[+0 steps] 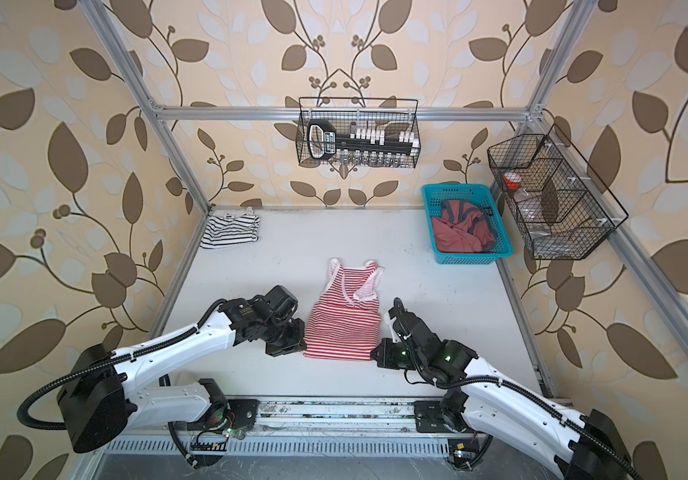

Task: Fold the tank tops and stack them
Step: 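Grasp the near edge of the folded top with both grippers, then fold the near edge over toward the far edge with both grippers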

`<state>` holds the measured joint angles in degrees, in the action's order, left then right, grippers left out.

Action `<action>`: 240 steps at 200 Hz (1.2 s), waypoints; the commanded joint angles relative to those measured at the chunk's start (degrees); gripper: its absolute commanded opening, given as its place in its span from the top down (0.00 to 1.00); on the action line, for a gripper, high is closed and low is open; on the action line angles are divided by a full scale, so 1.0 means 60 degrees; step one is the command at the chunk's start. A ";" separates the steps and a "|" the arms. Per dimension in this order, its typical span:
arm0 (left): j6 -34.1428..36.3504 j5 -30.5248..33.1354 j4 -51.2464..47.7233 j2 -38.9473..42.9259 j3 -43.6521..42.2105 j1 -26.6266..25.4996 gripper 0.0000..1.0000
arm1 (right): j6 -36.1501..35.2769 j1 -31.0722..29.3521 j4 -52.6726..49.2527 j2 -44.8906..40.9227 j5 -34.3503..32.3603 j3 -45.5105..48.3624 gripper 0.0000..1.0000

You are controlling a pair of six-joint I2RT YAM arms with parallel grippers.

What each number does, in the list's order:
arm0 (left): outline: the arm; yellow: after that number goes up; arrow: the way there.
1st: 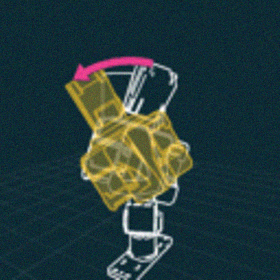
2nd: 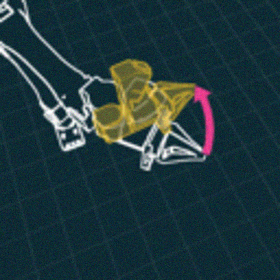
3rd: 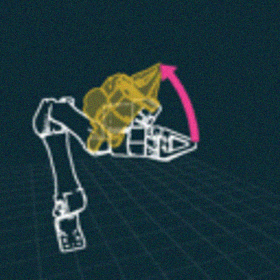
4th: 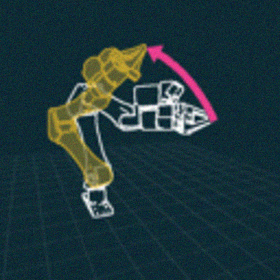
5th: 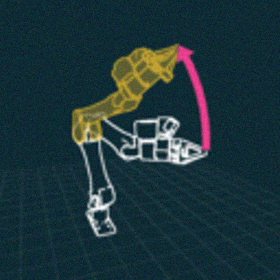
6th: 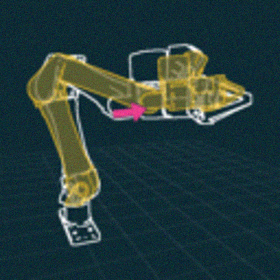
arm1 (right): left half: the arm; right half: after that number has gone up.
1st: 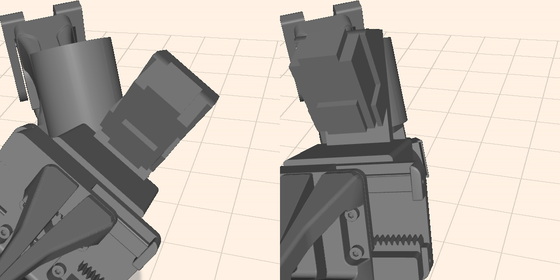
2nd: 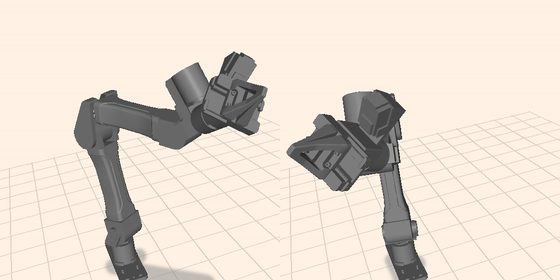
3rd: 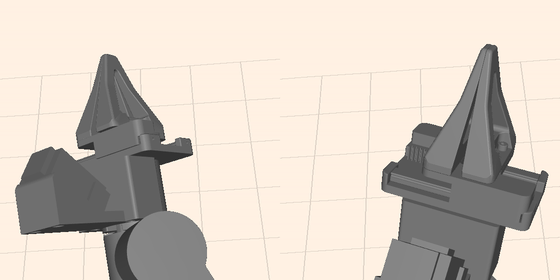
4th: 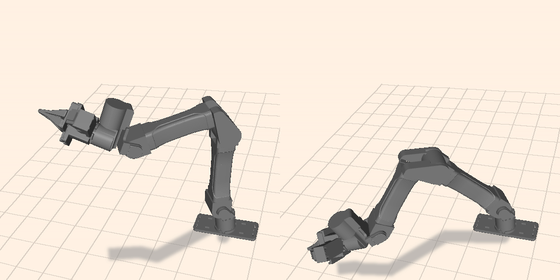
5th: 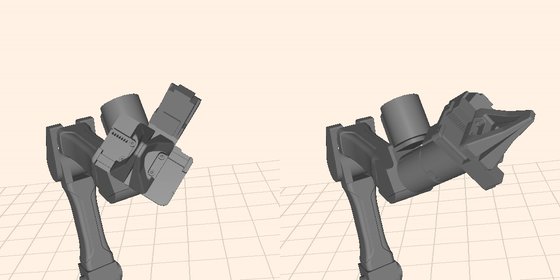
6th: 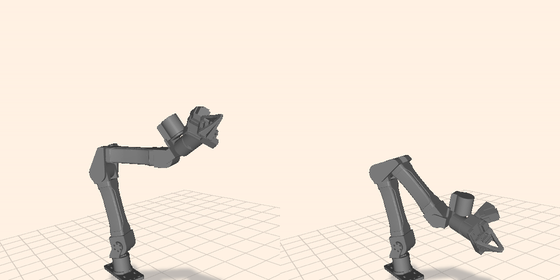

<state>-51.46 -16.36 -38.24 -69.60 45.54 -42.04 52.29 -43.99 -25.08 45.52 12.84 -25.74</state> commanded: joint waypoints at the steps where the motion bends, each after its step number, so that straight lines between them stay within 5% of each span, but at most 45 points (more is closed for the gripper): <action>1: 0.0348 0.0612 -0.0616 0.0131 0.1003 -0.0018 1.00 | -0.0333 0.0341 -0.0622 0.0348 -0.0237 -0.0847 1.00; 240: 0.3398 -0.0640 -0.1652 -0.4973 0.6991 0.2716 1.00 | -0.2880 0.5000 0.0113 0.5825 0.3883 -0.5168 1.00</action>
<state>-34.20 -17.91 -46.54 -96.57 83.37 -27.35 36.97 -15.53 -25.87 76.40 31.46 -53.60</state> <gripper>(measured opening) 0.047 0.050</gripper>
